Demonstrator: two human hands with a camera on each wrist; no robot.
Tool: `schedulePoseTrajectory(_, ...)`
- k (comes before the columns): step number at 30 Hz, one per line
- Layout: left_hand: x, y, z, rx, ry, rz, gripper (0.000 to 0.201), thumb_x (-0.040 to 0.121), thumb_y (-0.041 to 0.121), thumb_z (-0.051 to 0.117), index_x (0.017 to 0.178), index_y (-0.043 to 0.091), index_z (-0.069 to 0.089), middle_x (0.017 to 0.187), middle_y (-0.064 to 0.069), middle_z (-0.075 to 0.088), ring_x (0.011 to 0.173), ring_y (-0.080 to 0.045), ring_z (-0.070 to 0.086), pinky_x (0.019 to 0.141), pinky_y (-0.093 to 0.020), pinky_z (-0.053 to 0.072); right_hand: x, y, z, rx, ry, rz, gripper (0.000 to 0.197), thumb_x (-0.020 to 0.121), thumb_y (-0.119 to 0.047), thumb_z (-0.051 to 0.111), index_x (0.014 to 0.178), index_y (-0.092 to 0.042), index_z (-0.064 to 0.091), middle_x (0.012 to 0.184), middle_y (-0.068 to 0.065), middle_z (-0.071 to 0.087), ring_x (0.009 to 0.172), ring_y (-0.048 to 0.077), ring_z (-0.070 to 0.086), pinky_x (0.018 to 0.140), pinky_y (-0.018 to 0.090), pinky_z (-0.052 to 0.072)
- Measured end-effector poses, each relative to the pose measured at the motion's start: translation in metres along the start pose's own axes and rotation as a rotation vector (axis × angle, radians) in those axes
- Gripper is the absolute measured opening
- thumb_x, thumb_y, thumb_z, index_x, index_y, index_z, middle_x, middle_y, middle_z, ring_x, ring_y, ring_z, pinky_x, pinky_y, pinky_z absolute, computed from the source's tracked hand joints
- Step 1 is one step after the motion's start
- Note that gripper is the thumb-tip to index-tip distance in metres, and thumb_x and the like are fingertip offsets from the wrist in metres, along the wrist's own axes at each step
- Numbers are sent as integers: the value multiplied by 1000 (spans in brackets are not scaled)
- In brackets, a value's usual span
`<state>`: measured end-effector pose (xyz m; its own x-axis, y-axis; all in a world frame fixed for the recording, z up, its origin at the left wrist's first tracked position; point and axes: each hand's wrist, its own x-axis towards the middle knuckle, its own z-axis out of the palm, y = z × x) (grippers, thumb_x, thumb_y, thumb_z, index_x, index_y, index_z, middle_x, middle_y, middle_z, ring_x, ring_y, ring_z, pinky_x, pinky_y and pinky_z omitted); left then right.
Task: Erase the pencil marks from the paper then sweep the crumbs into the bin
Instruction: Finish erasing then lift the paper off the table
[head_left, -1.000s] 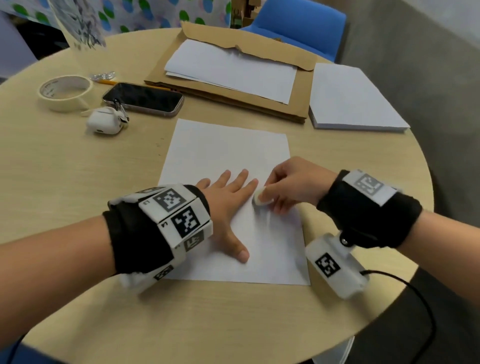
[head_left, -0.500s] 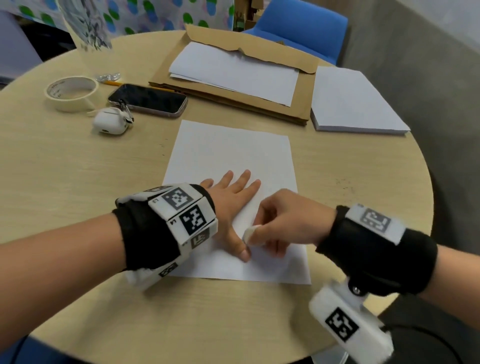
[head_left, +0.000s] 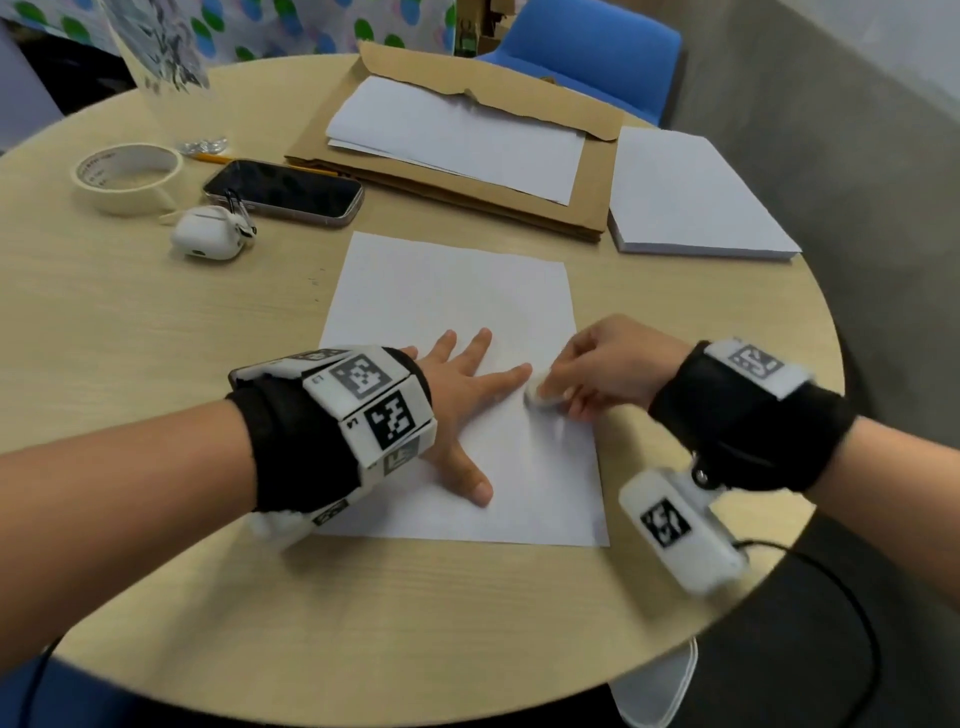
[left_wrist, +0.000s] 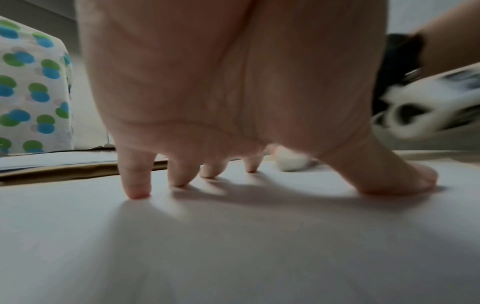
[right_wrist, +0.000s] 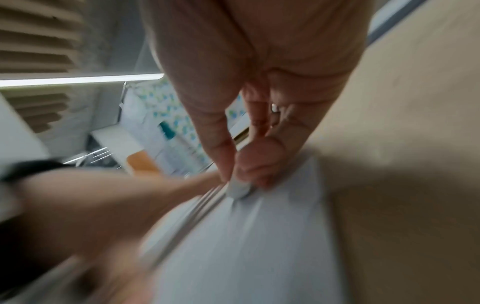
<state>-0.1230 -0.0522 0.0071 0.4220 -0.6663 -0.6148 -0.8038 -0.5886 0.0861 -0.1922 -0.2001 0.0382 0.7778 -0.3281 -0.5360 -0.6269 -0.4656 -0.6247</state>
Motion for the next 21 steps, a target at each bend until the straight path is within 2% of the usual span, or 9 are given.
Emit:
schedulePoseTrajectory(2, 0, 1, -1, -2, -17, -4, 124, 61, 65, 70, 139, 45, -25, 151, 0, -32, 143, -30, -20, 116, -56, 3, 0, 1, -2, 27, 48, -16, 10, 76, -8, 74, 78, -6, 64, 66, 7, 65, 51, 12, 60, 49, 19, 52)
schedulePoseTrajectory(4, 0, 2, -2, 2, -27, -9, 125, 61, 64, 71, 139, 46, -25, 151, -1, -33, 143, -31, -20, 115, -57, 5, -11, 12, 9, -64, -69, -60, 11, 76, -9, 73, 76, -7, 63, 61, 7, 65, 49, 13, 61, 50, 21, 52)
schedulePoseTrajectory(7, 1, 3, -3, 22, -46, -18, 127, 59, 65, 71, 138, 46, -27, 150, -1, -35, 142, -32, -21, 114, -59, 6, -28, 19, 18, -148, -285, -37, 14, 74, -8, 75, 72, -10, 62, 52, 0, 64, 43, 10, 59, 47, 20, 49)
schedulePoseTrajectory(8, 1, 3, -3, 31, -55, -18, 128, 58, 66, 71, 137, 46, -28, 150, -2, -36, 142, -33, -22, 114, -59, 6, -27, 20, 14, -145, -275, -27, 14, 73, -7, 76, 71, -11, 62, 51, -2, 63, 43, 8, 58, 46, 19, 48)
schedulePoseTrajectory(11, 1, 4, -3, 47, -69, -15, 130, 56, 68, 71, 135, 47, -30, 149, -3, -36, 141, -35, -22, 114, -60, 7, -18, 21, -2, -41, -62, -44, 14, 72, -4, 76, 71, -8, 63, 56, 2, 63, 44, 9, 58, 45, 17, 48)
schedulePoseTrajectory(12, 0, 4, -3, 48, -70, -15, 130, 56, 68, 70, 135, 47, -30, 149, -3, -36, 141, -36, -22, 114, -60, 7, -20, 23, -2, -22, -31, -72, 14, 72, -4, 76, 72, -6, 62, 56, 4, 63, 44, 10, 58, 44, 18, 48)
schedulePoseTrajectory(14, 1, 4, -4, 49, -70, -17, 130, 56, 68, 71, 136, 47, -30, 149, -3, -36, 141, -35, -22, 114, -60, 7, -28, 34, 5, -64, -79, -123, 13, 73, -5, 75, 72, -7, 62, 51, 0, 62, 42, 10, 57, 44, 19, 48)
schedulePoseTrajectory(17, 1, 5, -3, 49, -71, -20, 130, 56, 67, 71, 136, 46, -30, 149, -3, -36, 141, -35, -23, 114, -60, 7, -42, 42, 12, -138, -238, -97, 14, 73, -7, 75, 71, -14, 63, 47, -4, 62, 41, 7, 57, 46, 18, 47)
schedulePoseTrajectory(21, 1, 6, -3, 64, -71, -25, 129, 57, 66, 71, 136, 47, -30, 149, -3, -36, 141, -35, -23, 114, -60, 7, -33, 37, 3, -71, -97, -109, 14, 72, -9, 77, 71, -11, 64, 51, -2, 63, 46, 11, 58, 48, 19, 49)
